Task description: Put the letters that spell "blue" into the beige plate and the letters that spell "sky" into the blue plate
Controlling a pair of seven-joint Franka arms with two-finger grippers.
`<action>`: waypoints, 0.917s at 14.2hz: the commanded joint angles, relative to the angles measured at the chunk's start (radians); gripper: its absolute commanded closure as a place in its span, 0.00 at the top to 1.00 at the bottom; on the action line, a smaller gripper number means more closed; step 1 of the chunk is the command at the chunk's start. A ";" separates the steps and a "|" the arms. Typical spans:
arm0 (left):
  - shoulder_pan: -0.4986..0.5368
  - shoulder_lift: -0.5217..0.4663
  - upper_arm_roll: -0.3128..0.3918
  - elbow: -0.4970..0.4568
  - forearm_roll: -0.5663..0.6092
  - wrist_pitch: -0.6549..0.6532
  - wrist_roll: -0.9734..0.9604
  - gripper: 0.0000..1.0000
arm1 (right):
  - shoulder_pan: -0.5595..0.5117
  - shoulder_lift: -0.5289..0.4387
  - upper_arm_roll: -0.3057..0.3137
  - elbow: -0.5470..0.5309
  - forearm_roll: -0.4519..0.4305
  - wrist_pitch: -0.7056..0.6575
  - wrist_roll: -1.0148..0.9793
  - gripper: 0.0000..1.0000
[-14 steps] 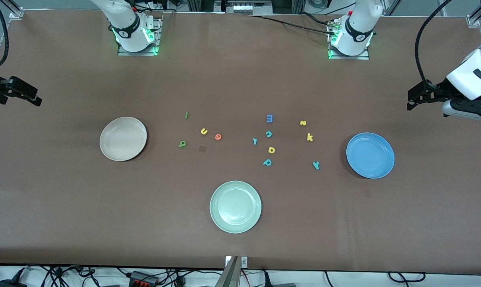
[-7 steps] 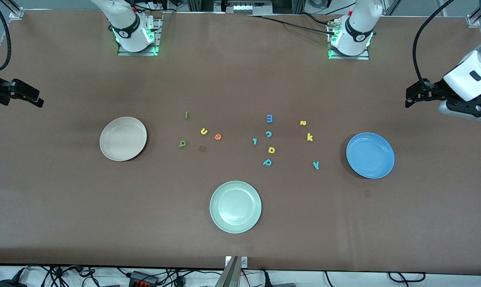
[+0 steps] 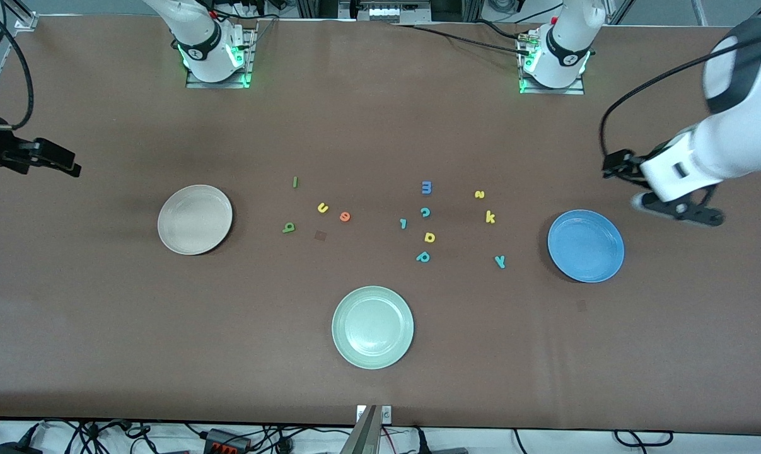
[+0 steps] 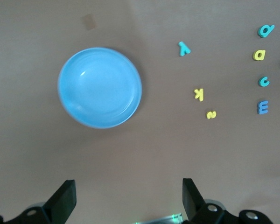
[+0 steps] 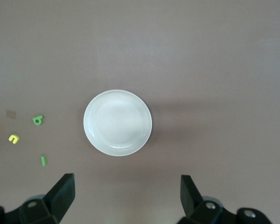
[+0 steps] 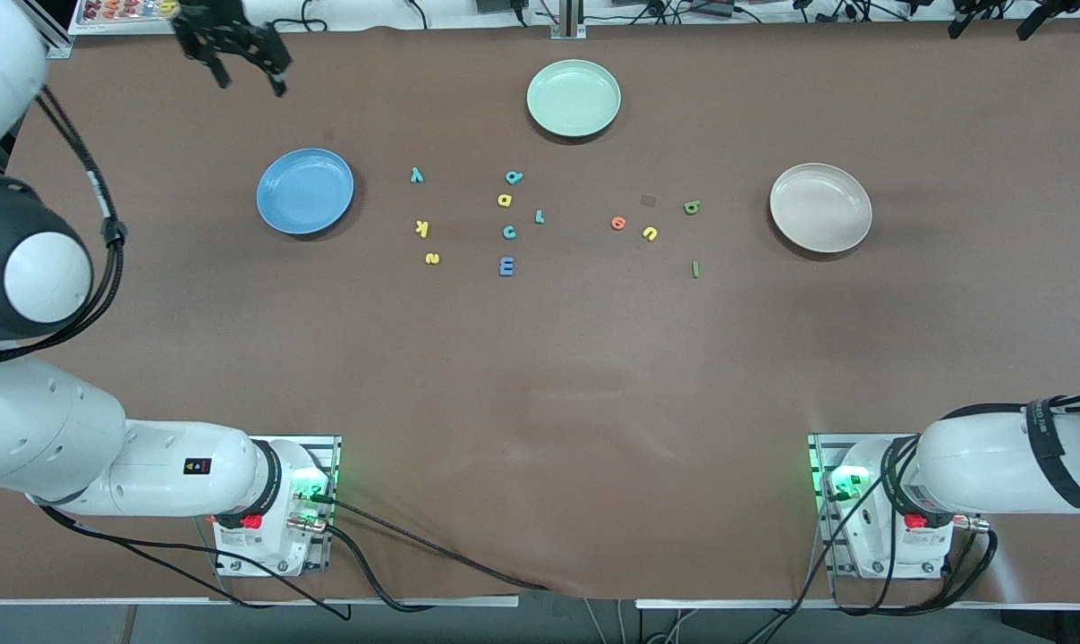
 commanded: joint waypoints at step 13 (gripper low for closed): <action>-0.190 0.436 0.001 -0.142 -0.002 0.747 -0.436 1.00 | 0.394 0.356 0.009 -0.101 0.061 0.275 0.312 1.00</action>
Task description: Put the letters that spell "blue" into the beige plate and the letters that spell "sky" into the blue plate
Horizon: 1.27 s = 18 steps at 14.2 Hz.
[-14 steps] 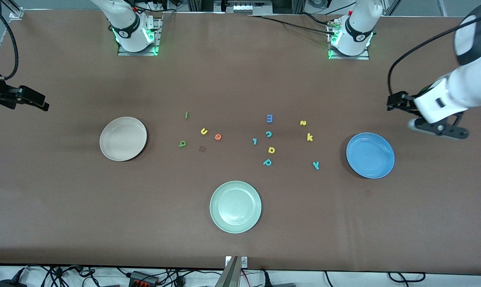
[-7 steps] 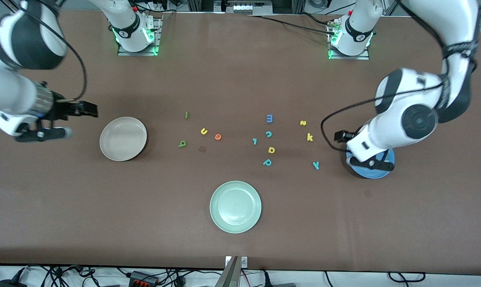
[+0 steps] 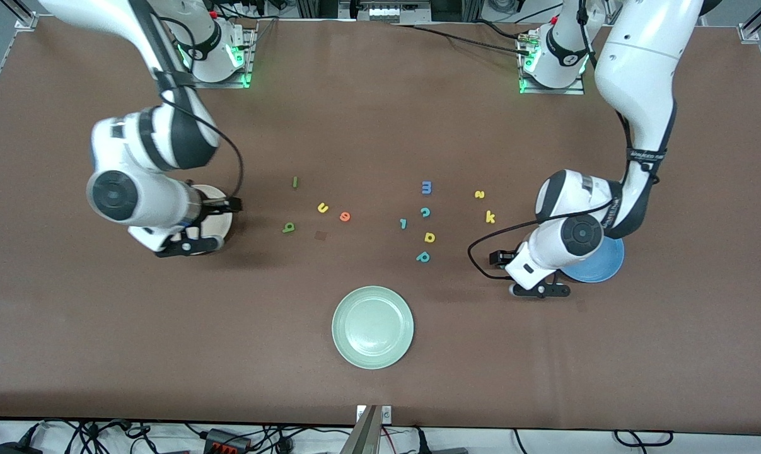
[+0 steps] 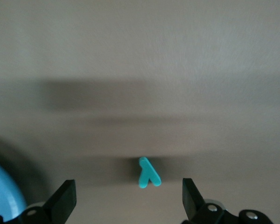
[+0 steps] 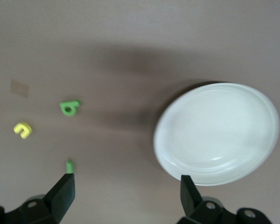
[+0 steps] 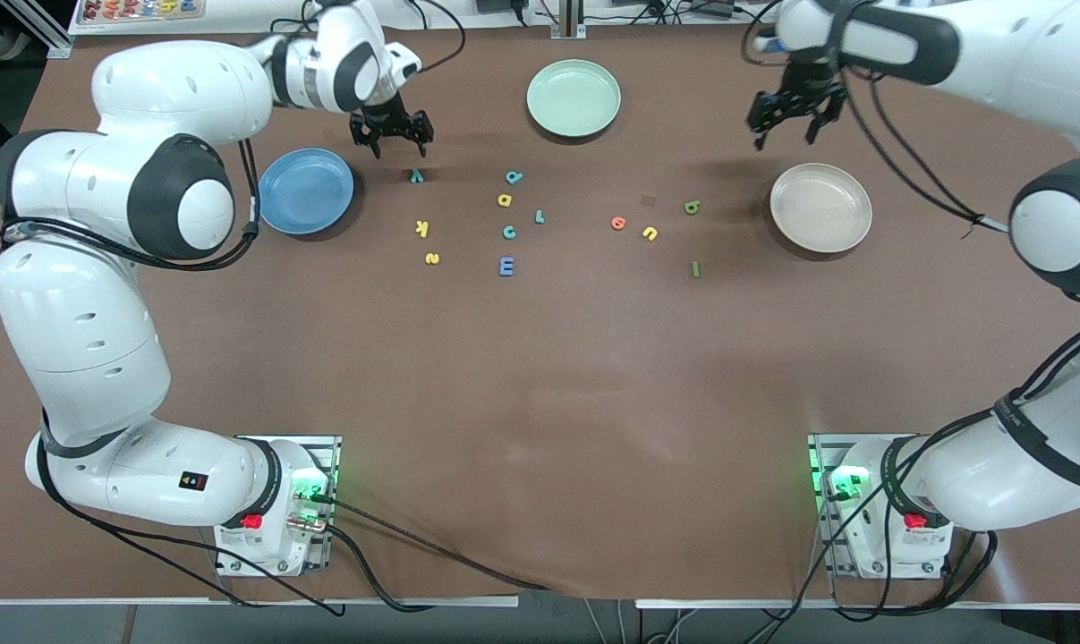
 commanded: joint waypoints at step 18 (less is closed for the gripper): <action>-0.031 -0.021 0.022 -0.060 0.000 0.070 -0.070 0.13 | 0.169 0.219 -0.004 -0.093 0.083 0.391 0.200 0.85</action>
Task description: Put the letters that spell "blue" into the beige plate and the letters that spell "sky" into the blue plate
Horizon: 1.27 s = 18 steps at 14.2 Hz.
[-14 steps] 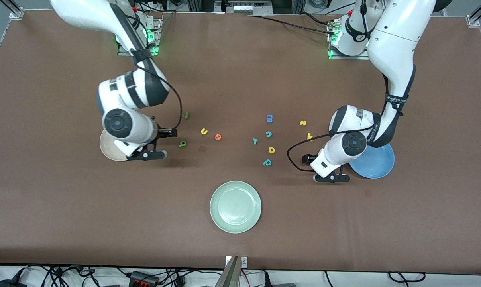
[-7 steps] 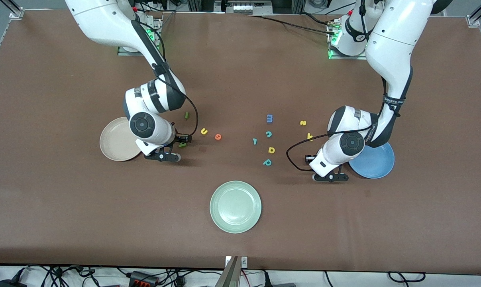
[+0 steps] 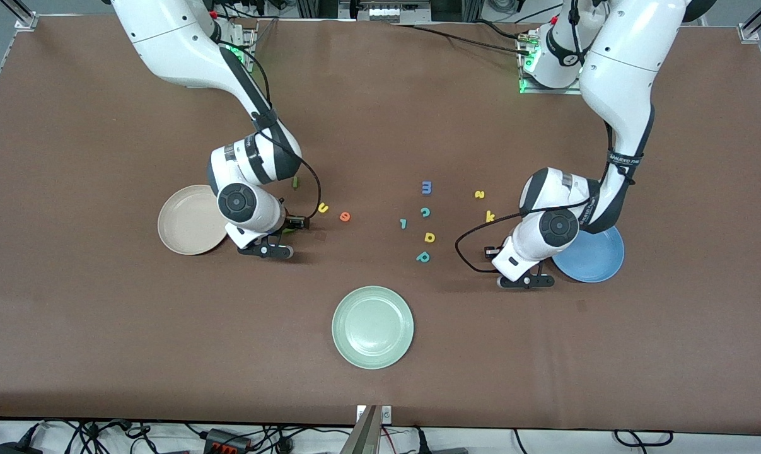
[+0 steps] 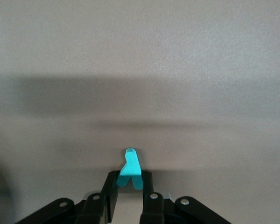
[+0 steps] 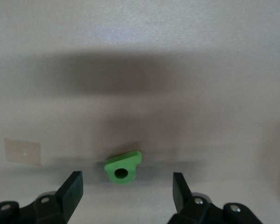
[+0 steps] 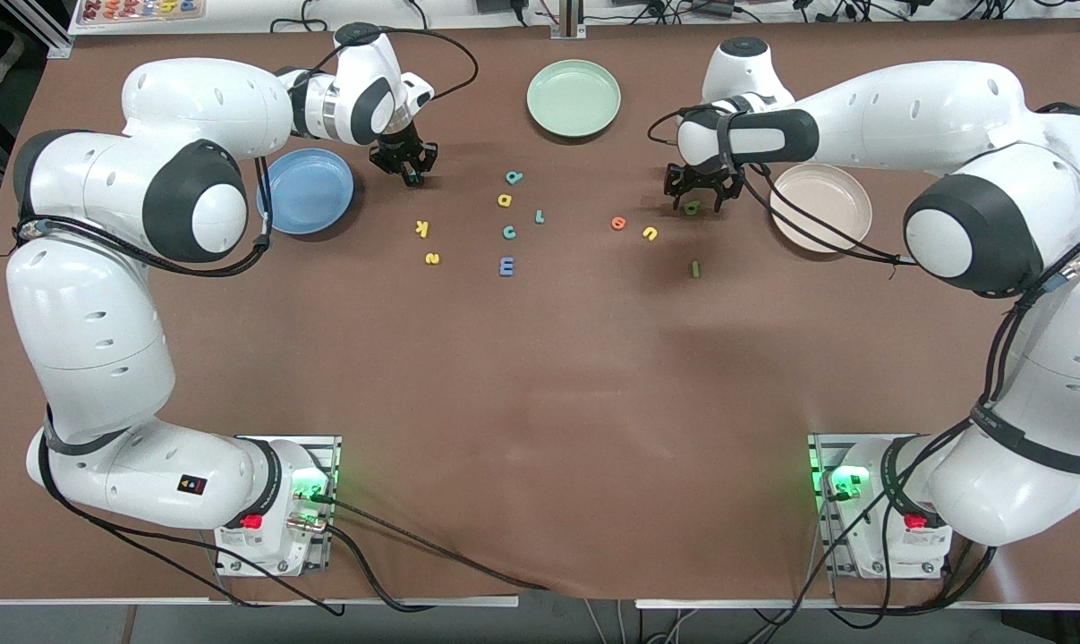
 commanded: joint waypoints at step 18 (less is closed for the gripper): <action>0.199 -0.132 0.010 -0.093 0.260 -0.206 0.105 1.00 | 0.016 0.035 -0.006 0.018 -0.001 0.037 -0.177 0.69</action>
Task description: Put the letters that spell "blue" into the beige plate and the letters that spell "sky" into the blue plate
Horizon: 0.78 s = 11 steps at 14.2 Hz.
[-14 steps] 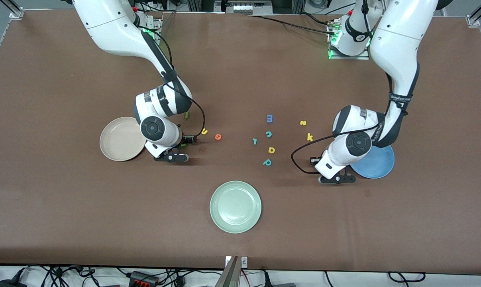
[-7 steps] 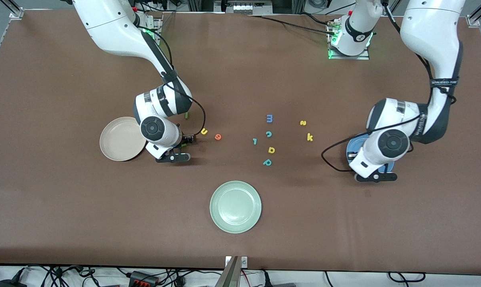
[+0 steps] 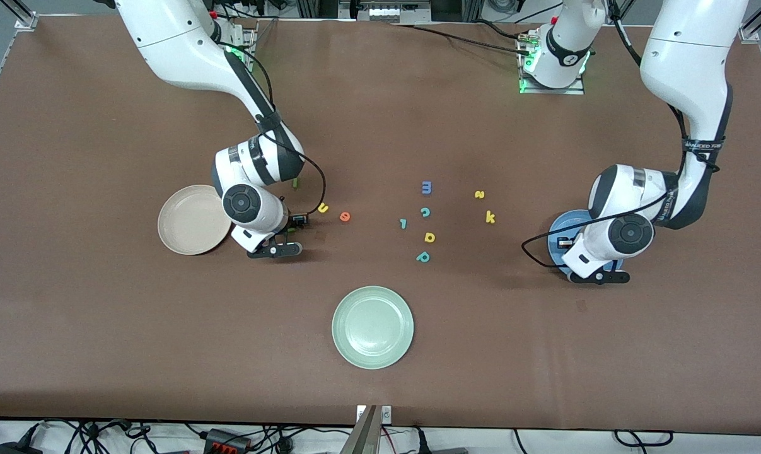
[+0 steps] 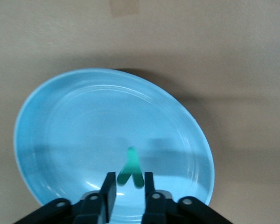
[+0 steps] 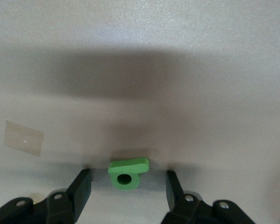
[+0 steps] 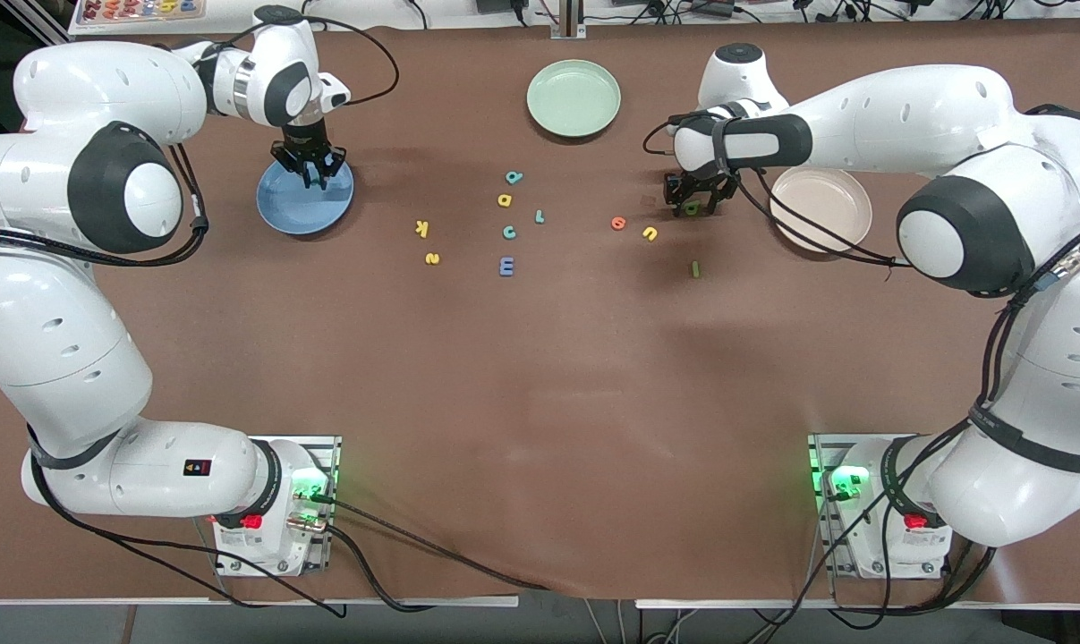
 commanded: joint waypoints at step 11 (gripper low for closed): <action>0.005 -0.071 -0.301 -0.120 0.006 0.046 -0.291 1.00 | 0.010 0.016 -0.004 0.031 0.003 0.009 -0.041 0.29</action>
